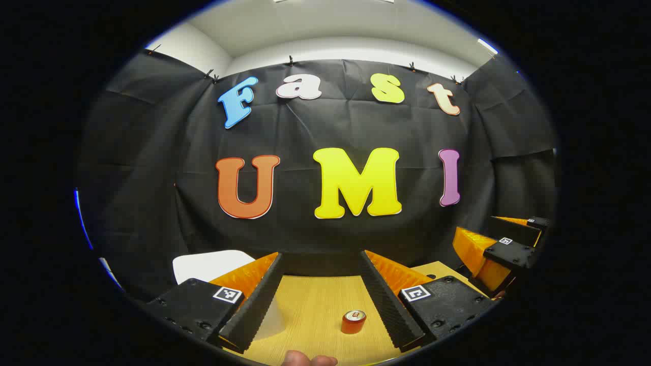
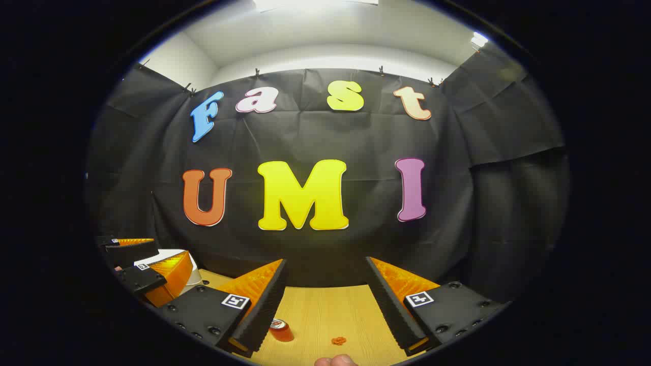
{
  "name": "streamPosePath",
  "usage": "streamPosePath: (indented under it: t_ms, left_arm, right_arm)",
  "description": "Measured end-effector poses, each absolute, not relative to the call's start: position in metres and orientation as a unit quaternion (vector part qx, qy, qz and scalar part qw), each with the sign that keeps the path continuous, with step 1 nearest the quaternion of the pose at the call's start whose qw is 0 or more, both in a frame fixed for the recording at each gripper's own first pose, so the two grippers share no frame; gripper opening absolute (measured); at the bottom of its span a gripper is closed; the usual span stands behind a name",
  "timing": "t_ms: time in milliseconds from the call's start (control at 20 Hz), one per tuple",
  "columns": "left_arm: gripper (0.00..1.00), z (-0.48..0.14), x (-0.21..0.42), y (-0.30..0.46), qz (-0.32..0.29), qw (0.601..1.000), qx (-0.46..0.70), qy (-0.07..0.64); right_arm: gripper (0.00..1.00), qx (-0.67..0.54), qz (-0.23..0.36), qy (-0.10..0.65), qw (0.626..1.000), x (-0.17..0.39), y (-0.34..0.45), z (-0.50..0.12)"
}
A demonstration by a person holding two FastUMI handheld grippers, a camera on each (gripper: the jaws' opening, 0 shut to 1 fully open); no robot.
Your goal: Press the lid of the desktop garbage bin to open it, pick up the crumpled paper on the desktop and throw it into the bin, then pick up the pop can on the desktop and drop it into the bin, and finally close the garbage bin lid.
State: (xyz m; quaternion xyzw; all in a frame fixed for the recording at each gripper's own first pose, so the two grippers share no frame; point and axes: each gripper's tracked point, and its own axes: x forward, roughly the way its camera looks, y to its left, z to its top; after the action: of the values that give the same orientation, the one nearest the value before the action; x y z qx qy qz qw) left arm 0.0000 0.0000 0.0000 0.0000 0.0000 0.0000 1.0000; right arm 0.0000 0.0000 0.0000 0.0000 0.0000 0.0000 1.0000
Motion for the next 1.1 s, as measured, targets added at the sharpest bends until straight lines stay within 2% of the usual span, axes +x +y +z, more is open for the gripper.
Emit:
streamPosePath:
  t_ms: [150,200,250,300,350,600,1050,1100]
  left_arm:
    - [0.98,-0.001,0.001,-0.006,-0.004,1.0,-0.003,0.001]
    - [0.98,0.001,0.001,-0.006,-0.004,1.0,-0.005,0.001]
    - [0.98,0.001,0.003,-0.007,-0.005,1.0,-0.004,0.0]
    - [0.98,0.001,0.002,-0.008,-0.004,1.0,-0.003,-0.002]
    - [0.98,0.002,0.003,-0.008,-0.002,1.0,-0.001,-0.002]
    - [0.98,0.004,0.005,-0.009,-0.003,1.0,0.003,-0.005]
    - [0.98,0.002,0.009,-0.004,0.005,1.0,0.004,-0.003]
    - [0.98,0.001,0.01,-0.003,0.007,1.0,0.003,-0.002]
  right_arm:
    - [0.92,0.005,-0.009,0.008,1.0,0.001,-0.005,-0.004]
    - [0.95,0.008,-0.008,0.012,1.0,0.001,-0.005,-0.007]
    - [0.92,0.009,-0.01,0.016,1.0,0.002,-0.007,-0.007]
    - [0.95,0.01,-0.012,0.017,1.0,0.002,-0.009,-0.008]
    - [0.92,0.01,-0.015,0.017,1.0,0.004,-0.011,-0.007]
    - [0.95,0.013,-0.021,0.017,1.0,0.007,-0.012,-0.008]
    - [0.95,0.012,-0.006,0.019,1.0,0.011,-0.004,-0.009]
    - [0.92,0.01,-0.004,0.02,1.0,0.011,-0.002,-0.011]
